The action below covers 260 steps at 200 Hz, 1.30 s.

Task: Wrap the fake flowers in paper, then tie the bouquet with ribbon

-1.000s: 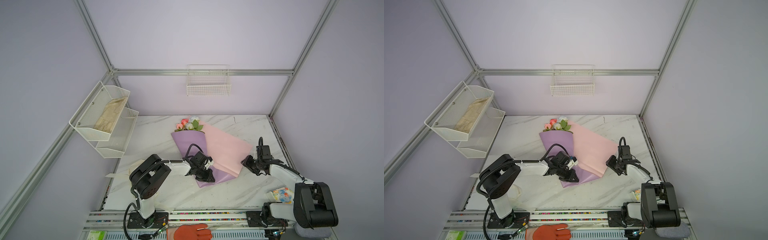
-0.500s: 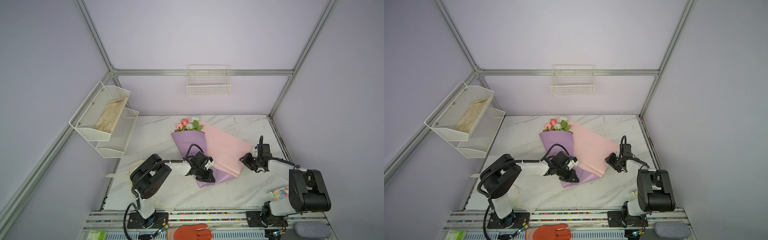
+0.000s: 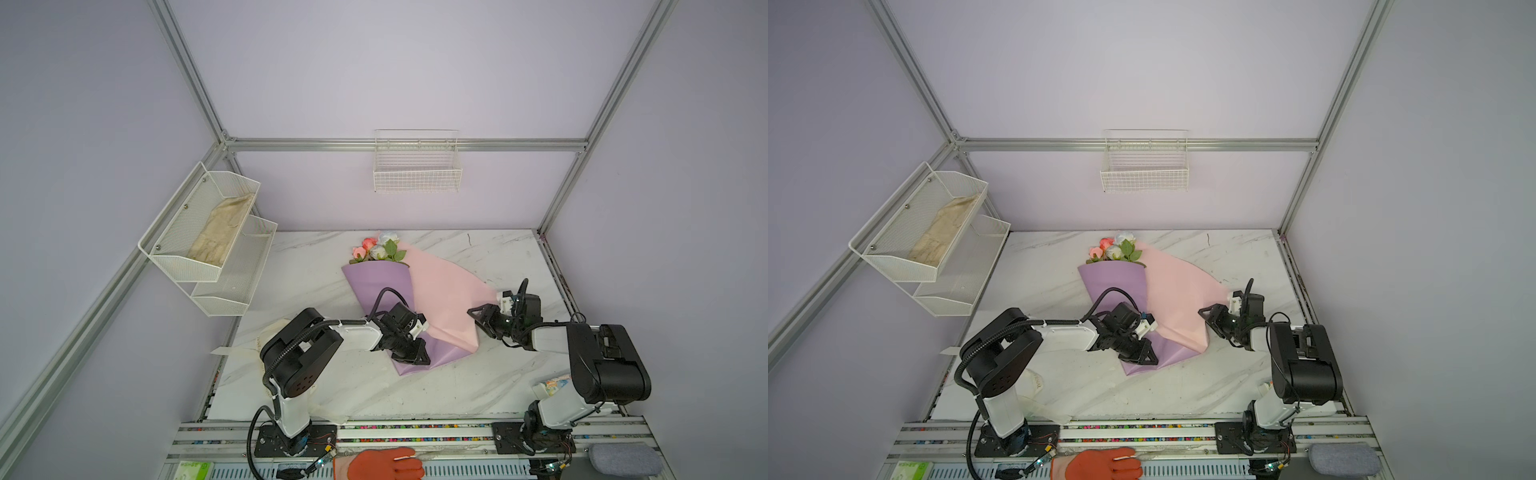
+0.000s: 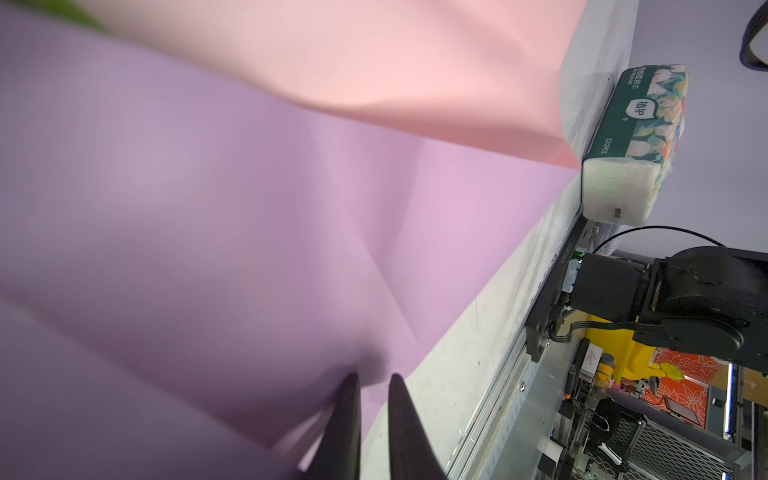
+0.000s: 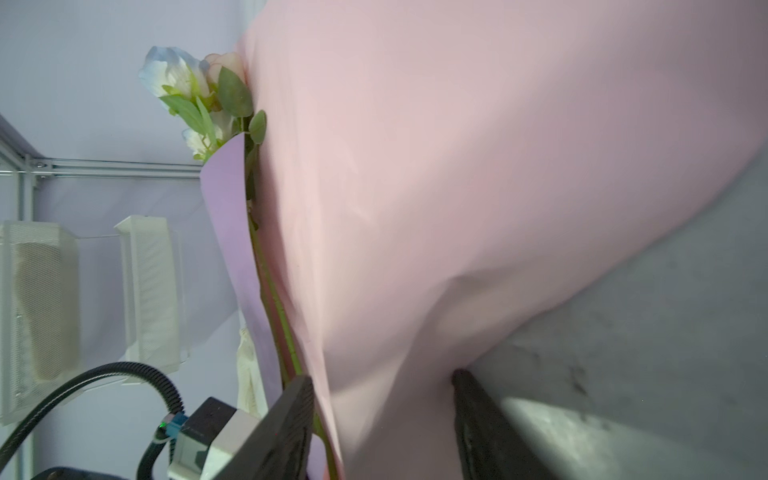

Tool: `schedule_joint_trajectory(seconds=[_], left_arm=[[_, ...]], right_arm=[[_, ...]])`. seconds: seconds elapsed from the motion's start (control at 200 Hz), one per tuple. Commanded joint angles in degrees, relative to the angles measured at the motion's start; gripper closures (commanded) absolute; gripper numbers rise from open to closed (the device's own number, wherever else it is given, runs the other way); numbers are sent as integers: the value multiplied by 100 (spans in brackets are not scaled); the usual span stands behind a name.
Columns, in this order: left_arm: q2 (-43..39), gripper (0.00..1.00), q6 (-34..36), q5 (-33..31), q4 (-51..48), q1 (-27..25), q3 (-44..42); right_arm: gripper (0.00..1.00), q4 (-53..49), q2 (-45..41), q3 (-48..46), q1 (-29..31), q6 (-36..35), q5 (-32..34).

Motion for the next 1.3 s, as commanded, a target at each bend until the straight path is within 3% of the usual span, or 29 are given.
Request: schedule_joint_trajectory(seconds=[0.0, 0.275, 0.455, 0.6, 0.87, 1.175, 1.295], left_arm=[[23, 84, 157, -192, -258, -27, 346], [-57, 85, 145, -214, -267, -25, 302], [-89, 84, 143, -215, -279, -25, 311], [-172, 85, 155, -209, -289, -25, 328], [-120, 84, 148, -203, -301, -29, 460], [-131, 85, 156, -200, -324, -25, 478], [-146, 85, 158, -205, -321, -22, 477]], right_arm=[[39, 696, 22, 99, -38, -92, -337], [32, 666, 712, 766, -683, -341, -109], [33, 815, 1197, 1108, -774, -299, -513], [36, 849, 789, 895, -774, -427, -737], [36, 1308, 222, 251, -767, 219, -1152], [29, 965, -753, -733, -447, 399, -1141], [24, 1407, -1146, -1197, -363, 857, -1144]])
